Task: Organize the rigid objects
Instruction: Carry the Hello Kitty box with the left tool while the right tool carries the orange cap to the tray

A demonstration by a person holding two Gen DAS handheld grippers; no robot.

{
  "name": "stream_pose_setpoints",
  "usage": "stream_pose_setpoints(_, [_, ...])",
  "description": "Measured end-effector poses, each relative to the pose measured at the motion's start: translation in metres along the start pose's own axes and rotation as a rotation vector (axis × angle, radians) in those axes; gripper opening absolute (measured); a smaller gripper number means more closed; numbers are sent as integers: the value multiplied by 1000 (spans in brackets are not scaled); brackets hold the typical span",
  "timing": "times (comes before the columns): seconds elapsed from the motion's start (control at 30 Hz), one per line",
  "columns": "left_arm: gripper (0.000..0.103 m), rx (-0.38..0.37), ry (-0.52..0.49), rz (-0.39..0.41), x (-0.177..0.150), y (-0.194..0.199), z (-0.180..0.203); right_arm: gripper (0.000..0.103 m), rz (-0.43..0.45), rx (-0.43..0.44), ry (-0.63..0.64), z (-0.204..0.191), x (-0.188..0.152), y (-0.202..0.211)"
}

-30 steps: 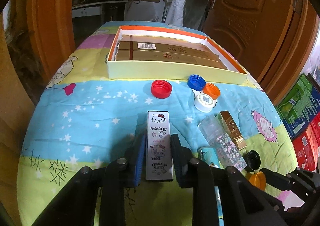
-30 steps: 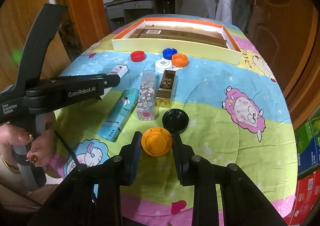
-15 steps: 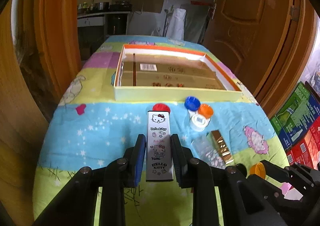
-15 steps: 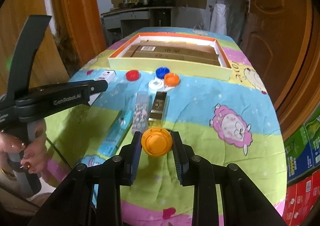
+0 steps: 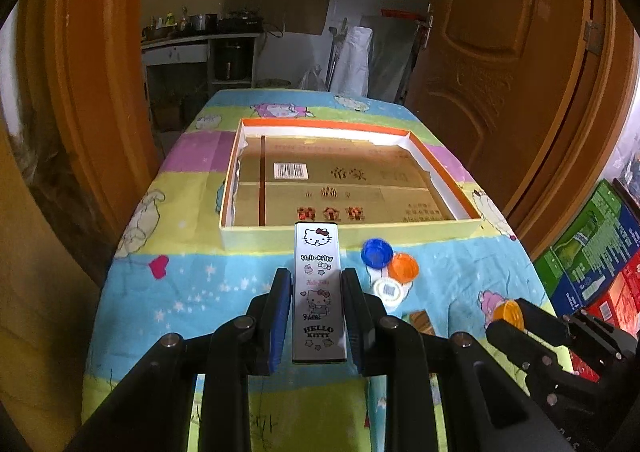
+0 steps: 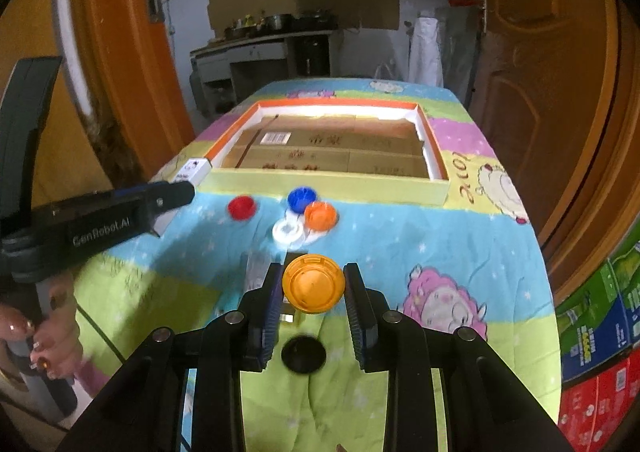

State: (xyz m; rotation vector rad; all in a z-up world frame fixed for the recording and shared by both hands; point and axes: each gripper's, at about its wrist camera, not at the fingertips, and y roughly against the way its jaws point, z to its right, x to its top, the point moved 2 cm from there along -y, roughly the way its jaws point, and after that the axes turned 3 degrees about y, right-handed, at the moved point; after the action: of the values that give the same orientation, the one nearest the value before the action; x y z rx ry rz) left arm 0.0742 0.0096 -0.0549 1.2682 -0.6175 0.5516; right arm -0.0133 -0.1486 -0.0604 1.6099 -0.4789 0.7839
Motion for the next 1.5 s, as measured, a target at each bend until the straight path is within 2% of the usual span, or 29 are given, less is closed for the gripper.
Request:
stream_pose_setpoints(0.47, [26,50,24,30,37,-20,-3,31,46,20,-41,25,50,-23])
stream_pose_setpoints(0.9, [26,86,19,70,77,-42,-3,31,89,-6,-23,43,96,-52])
stream_pose_setpoints(1.5, [26,122,18,44,114,-92,-12,31,87,-22,27,62,142,-104])
